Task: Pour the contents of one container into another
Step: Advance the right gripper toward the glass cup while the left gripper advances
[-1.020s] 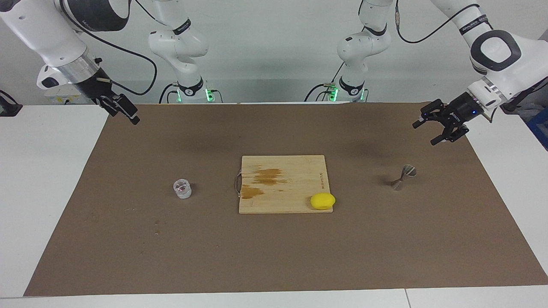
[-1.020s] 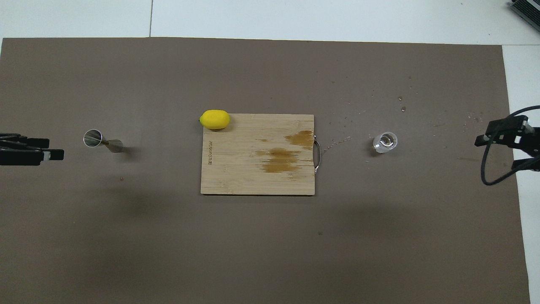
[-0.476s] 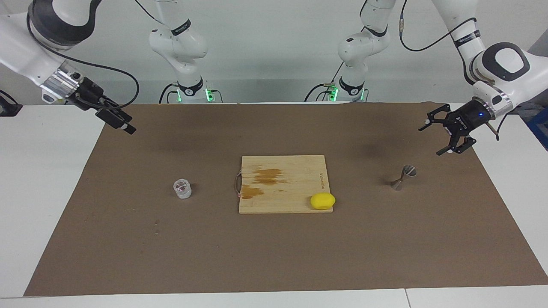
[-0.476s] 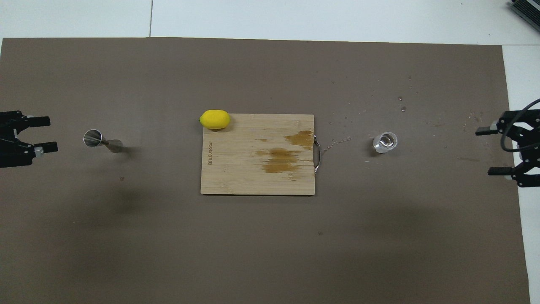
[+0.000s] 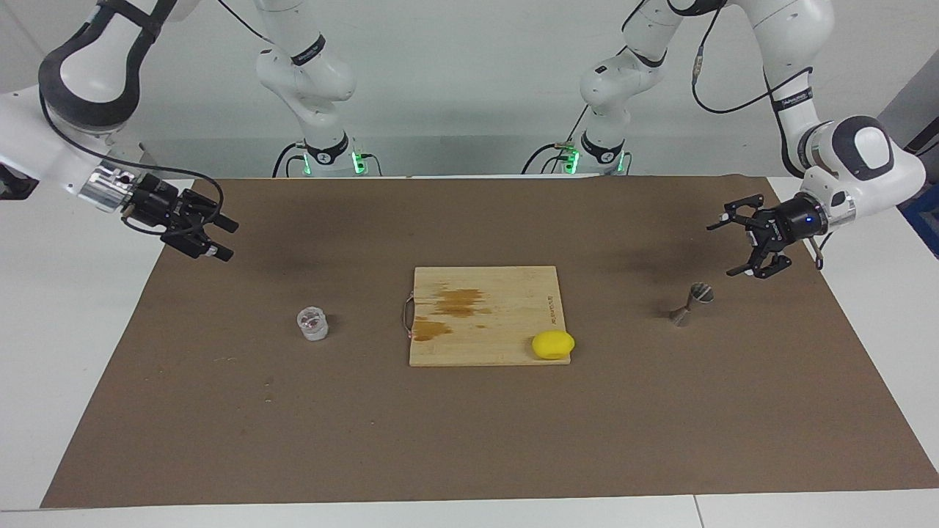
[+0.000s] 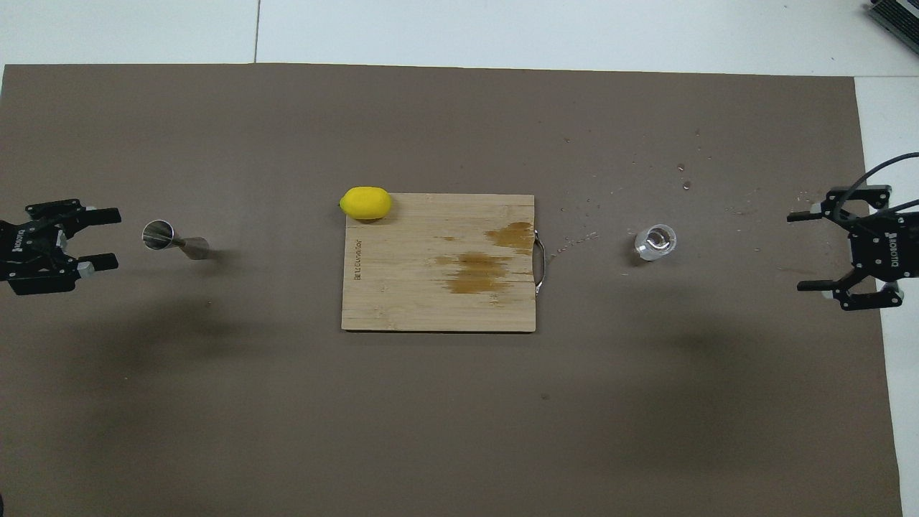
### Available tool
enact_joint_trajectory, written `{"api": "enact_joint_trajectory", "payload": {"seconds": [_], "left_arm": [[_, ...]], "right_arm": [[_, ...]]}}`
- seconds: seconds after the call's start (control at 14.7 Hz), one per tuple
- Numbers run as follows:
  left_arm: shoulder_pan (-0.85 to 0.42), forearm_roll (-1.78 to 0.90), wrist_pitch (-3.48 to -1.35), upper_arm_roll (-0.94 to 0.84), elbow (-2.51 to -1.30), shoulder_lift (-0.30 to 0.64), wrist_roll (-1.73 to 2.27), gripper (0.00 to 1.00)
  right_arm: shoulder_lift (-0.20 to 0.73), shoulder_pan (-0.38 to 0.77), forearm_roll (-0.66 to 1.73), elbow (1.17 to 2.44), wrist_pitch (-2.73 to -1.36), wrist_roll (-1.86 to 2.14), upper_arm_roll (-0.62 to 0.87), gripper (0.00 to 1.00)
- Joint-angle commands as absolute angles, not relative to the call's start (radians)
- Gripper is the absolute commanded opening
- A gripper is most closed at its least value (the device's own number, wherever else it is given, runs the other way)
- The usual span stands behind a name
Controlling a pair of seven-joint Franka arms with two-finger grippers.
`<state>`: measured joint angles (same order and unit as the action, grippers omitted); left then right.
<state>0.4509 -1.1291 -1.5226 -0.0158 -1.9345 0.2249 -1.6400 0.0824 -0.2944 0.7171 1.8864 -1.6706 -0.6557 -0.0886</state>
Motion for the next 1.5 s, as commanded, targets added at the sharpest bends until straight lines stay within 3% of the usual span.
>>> {"api": "enact_joint_trajectory", "payload": {"seconds": [0.0,0.34,0.61,0.75,1.09,1.43], "left_arm": [[0.472,-1.154,-1.442,-0.023,-1.928,0.27,-1.776,1.0],[0.492,-1.229,-1.433,-0.021,-1.916,0.304,-1.833,1.0],[0.517,-1.253,-1.422,-0.023,-1.859,0.419,-1.945,1.0],[0.518,-1.278,-1.431,-0.021,-1.873,0.428,-2.012,1.0],[0.517,-1.296,-1.446,-0.021,-1.859,0.511,-2.147,1.0],[0.495,-1.319,-1.44,-0.023,-1.876,0.535,-2.278,1.0]], "right_arm": [[0.113,-0.33,0.797,1.891,-1.675,-0.66,-0.08,1.0],[0.189,-0.336,0.94,1.916,-1.672,-0.737,-0.078,1.0],[0.242,-0.308,0.991,1.896,-1.683,-0.966,-0.077,1.0],[0.271,-0.307,0.992,1.885,-1.684,-1.018,-0.075,1.0],[0.359,-0.31,1.023,1.871,-1.686,-1.017,-0.072,1.0],[0.426,-0.308,1.038,1.864,-1.695,-0.986,-0.068,1.0]]}}
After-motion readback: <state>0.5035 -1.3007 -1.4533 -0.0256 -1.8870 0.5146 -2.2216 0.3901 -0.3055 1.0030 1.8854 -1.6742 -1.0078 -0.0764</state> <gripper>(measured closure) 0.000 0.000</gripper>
